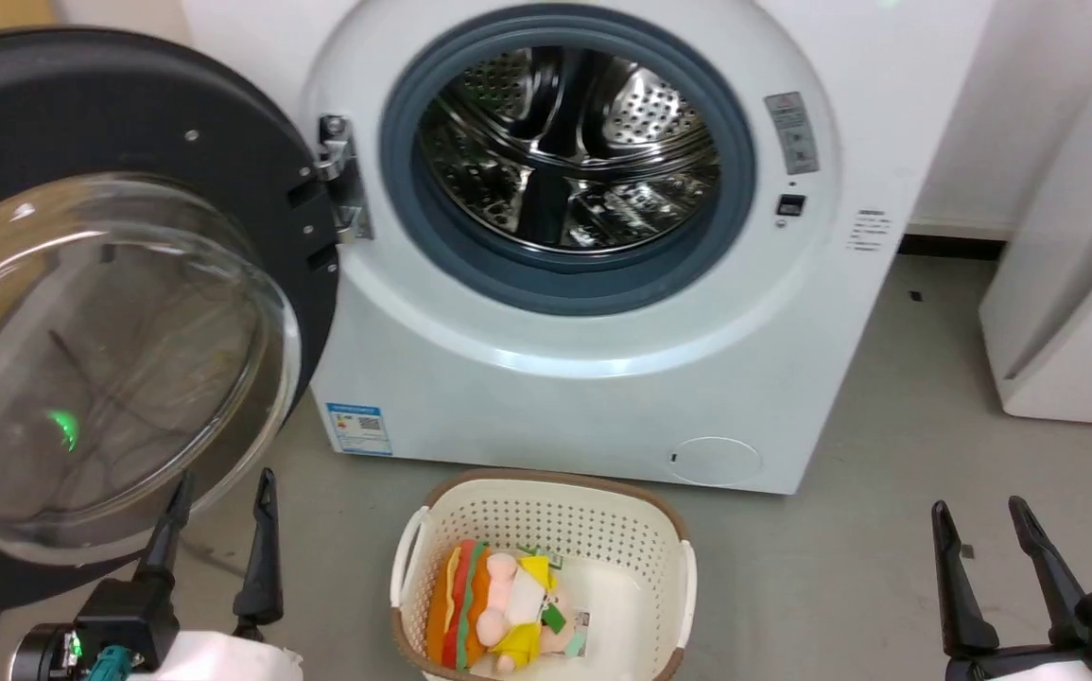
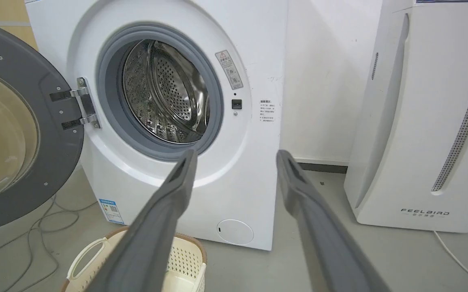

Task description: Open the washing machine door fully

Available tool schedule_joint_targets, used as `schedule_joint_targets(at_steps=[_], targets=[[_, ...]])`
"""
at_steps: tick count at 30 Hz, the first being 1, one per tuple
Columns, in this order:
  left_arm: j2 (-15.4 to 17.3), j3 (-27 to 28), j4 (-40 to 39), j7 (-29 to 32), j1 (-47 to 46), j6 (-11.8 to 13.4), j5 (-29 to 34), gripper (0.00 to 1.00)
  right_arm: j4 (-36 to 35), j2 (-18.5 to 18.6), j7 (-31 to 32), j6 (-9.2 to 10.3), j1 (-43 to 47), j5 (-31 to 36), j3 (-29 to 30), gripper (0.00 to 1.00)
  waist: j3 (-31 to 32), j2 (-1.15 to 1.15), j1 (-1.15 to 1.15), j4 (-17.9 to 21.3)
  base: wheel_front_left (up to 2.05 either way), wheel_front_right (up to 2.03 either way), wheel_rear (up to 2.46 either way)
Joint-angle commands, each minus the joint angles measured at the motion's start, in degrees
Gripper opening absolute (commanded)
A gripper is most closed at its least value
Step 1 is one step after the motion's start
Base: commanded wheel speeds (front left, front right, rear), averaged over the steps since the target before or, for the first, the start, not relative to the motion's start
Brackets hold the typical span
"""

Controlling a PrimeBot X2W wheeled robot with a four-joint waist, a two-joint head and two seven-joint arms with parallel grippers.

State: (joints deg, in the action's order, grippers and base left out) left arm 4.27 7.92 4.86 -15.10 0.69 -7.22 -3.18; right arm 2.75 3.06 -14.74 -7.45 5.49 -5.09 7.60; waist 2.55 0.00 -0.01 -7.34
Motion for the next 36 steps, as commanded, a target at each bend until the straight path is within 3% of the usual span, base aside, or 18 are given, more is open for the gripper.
schedule_joint_targets(at_steps=[1, 13, 14, 36], targets=[[-0.12, -0.15, -0.01, 0.10, 0.87, -0.11, -0.23, 1.00, -0.28, -0.18, -0.26, -0.03, 0.76, -0.29, 0.03, 1.00, 0.12, 0.00, 0.01, 1.11, 0.00, 0.00, 0.00], [-0.73, -1.95, 2.09, 0.10, 2.76, 0.49, 0.60, 1.00, -0.23, -0.18, -0.26, -0.03, 1.29, -0.44, -0.85, 1.00, -0.18, 0.00, 0.01, 5.27, 0.00, 0.00, 0.00], [-0.46, -1.87, 2.07, 0.02, 1.99, 0.22, 0.48, 0.00, -0.01, 0.00, 0.03, 0.00, 0.40, -0.11, -0.71, 0.00, -0.14, 0.00, 0.01, 5.23, 0.00, 0.00, 0.00], [-0.57, -2.78, 1.01, 2.36, 1.53, 1.28, 0.90, 0.00, -0.43, -0.02, 2.33, -0.01, -0.55, 0.69, -1.74, 0.00, -0.53, 0.00, 0.01, 5.59, 0.00, 0.00, 0.00]])
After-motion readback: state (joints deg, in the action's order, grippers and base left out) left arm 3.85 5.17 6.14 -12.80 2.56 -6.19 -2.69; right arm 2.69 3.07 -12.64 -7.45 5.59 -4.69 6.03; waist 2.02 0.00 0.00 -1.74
